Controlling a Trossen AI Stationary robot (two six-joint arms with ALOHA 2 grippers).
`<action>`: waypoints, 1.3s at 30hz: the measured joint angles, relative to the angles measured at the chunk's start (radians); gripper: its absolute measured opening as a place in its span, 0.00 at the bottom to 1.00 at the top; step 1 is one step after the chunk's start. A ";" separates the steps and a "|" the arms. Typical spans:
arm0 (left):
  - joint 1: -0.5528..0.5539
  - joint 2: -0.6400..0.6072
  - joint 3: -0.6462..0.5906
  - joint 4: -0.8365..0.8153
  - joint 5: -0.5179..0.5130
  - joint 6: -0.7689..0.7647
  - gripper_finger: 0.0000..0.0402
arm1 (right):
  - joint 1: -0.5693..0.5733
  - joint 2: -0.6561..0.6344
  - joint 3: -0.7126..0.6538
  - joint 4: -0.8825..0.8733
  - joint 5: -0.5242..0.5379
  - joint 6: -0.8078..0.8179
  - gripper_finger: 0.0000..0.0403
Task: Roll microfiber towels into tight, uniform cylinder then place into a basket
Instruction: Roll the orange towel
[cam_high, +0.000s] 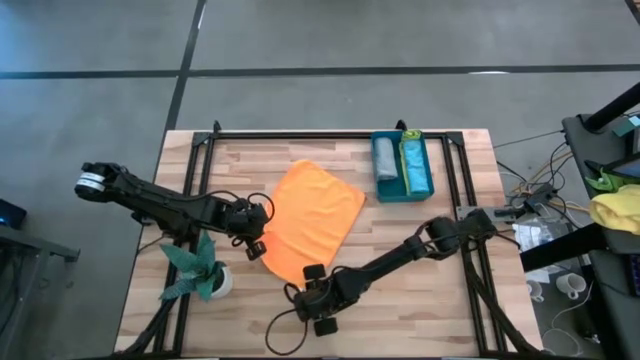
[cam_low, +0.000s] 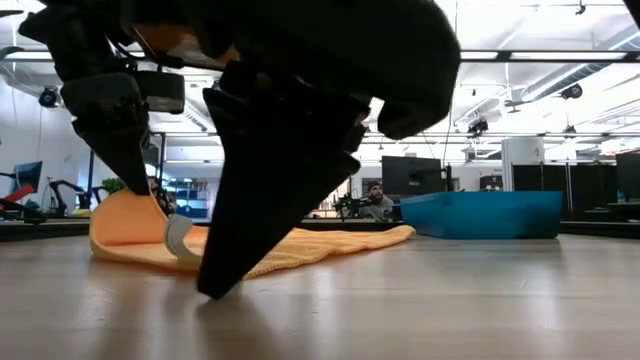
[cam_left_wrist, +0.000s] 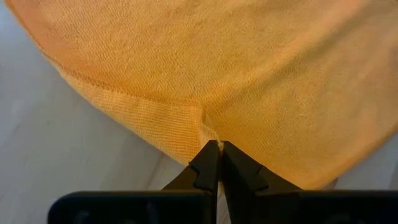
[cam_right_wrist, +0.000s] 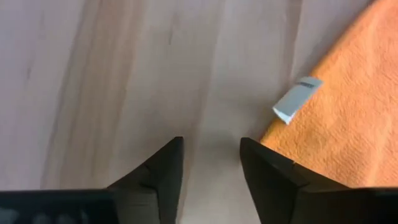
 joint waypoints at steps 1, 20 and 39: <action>0.000 0.000 0.000 0.000 0.000 0.000 0.00 | -0.001 0.000 0.006 -0.011 0.005 0.005 0.37; 0.000 0.008 -0.001 0.000 -0.005 -0.026 0.00 | -0.019 0.005 0.005 -0.029 0.049 0.073 0.42; -0.107 0.000 0.027 -0.005 0.226 -0.253 0.00 | 0.007 -0.022 0.106 -0.344 0.040 0.091 0.02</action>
